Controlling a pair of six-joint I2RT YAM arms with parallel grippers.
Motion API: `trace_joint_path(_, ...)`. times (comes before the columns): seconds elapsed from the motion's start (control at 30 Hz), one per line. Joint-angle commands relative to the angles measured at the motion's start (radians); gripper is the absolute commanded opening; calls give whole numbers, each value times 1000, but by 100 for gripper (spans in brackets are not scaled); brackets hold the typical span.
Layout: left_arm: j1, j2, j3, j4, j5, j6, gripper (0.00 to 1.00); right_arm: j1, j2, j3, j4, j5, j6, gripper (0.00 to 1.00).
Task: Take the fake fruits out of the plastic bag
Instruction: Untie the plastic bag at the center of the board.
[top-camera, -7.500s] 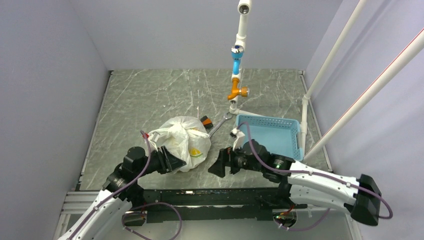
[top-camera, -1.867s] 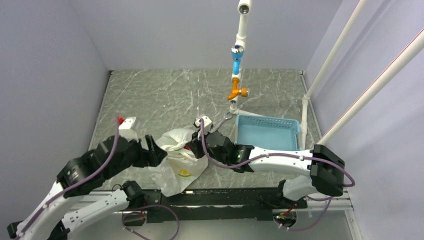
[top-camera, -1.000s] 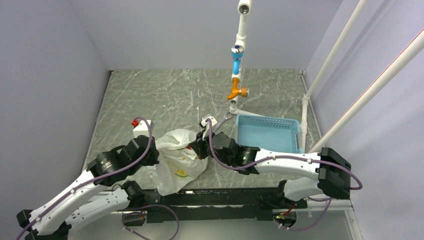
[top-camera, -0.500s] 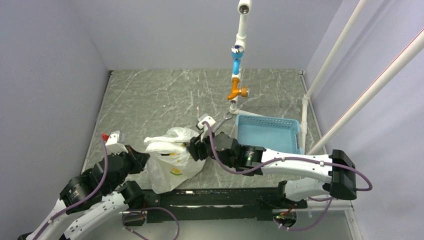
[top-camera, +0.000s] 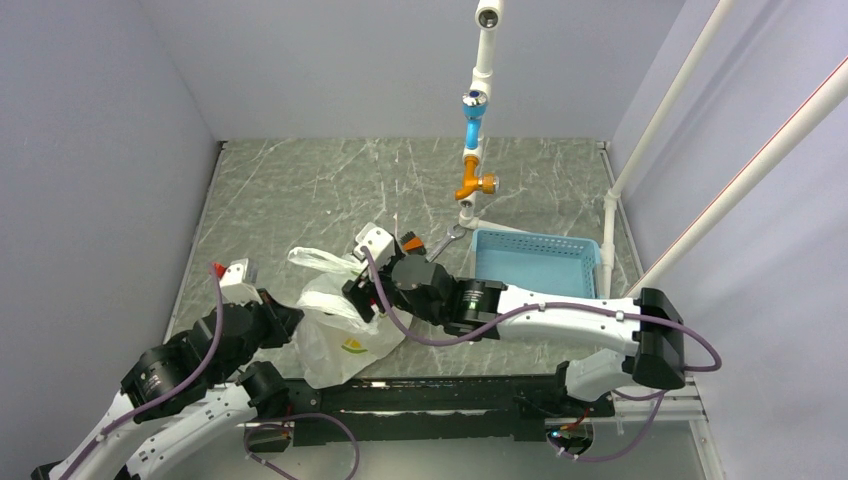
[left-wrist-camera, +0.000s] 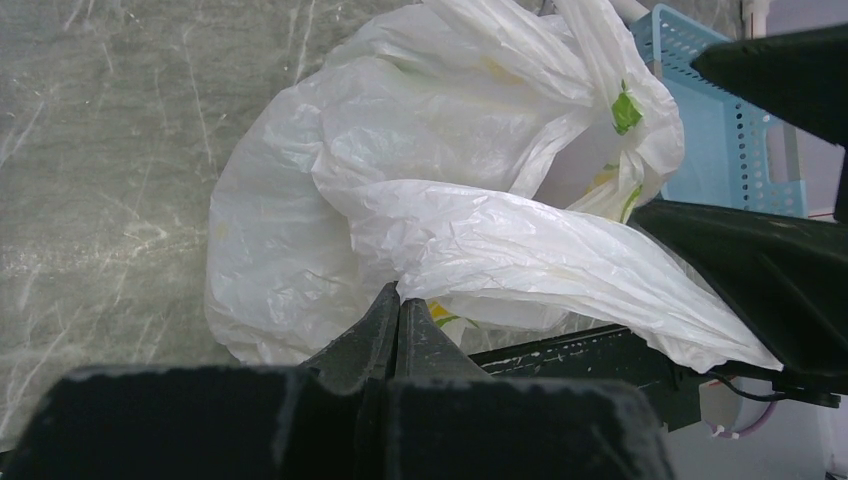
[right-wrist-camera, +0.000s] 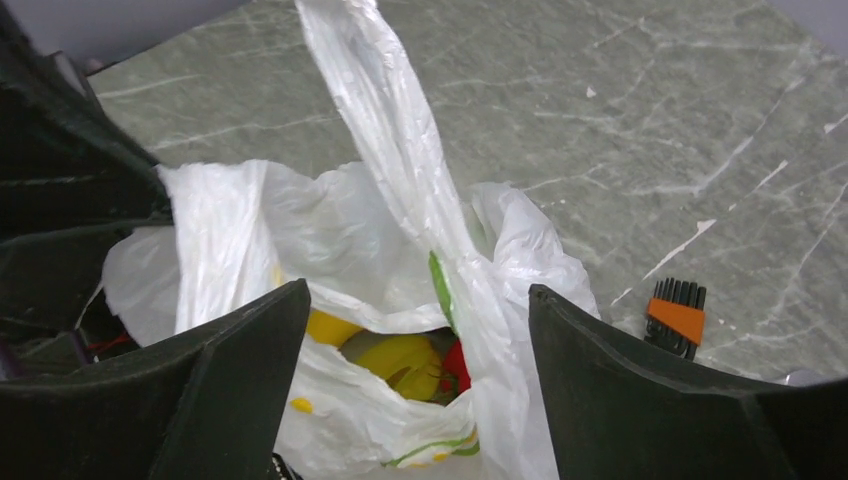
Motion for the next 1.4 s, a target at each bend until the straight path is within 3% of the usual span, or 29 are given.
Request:
trace_joint_path(0.0, 1, 11, 16, 10, 26, 22, 0, -11, 85, 128, -51, 15, 10, 86)
trace_joint_path(0.13, 1, 11, 14, 10, 32, 22, 0, -13, 191, 210, -89, 122, 28, 85)
trace_joint_path(0.2, 2, 17, 16, 7, 36, 22, 0, -20, 241, 265, -113, 184, 49, 78)
trace_joint_path(0.27, 1, 26, 24, -16, 35, -1, 0, -33, 277, 311, -130, 195, 72, 67)
trace_joint_path(0.4, 1, 43, 57, -81, 57, -53, 0, -52, 277, 334, -139, 237, 120, 34)
trace_joint_path(0.6, 1, 13, 73, -151, 59, -99, 0, -67, 88, 111, -12, 294, 231, 4)
trace_joint_path(0.77, 2, -21, 86, -174, 21, -100, 0, -120, -180, -233, 251, 224, 328, 0)
trace_joint_path(0.93, 1, -6, 147, -186, -68, -109, 0, -336, -349, -439, 384, -29, 516, 0)
trace_joint_path(1.07, 1, 102, 215, -136, -76, -59, 0, -389, -349, -425, 368, -114, 534, 0)
trace_joint_path(1.27, 9, 427, 374, -150, -173, 64, 0, -389, -334, -395, 382, -167, 528, 0)
trace_joint_path(1.37, 114, 522, 454, -79, -95, 189, 0, -388, -357, -380, 358, -156, 511, 0)
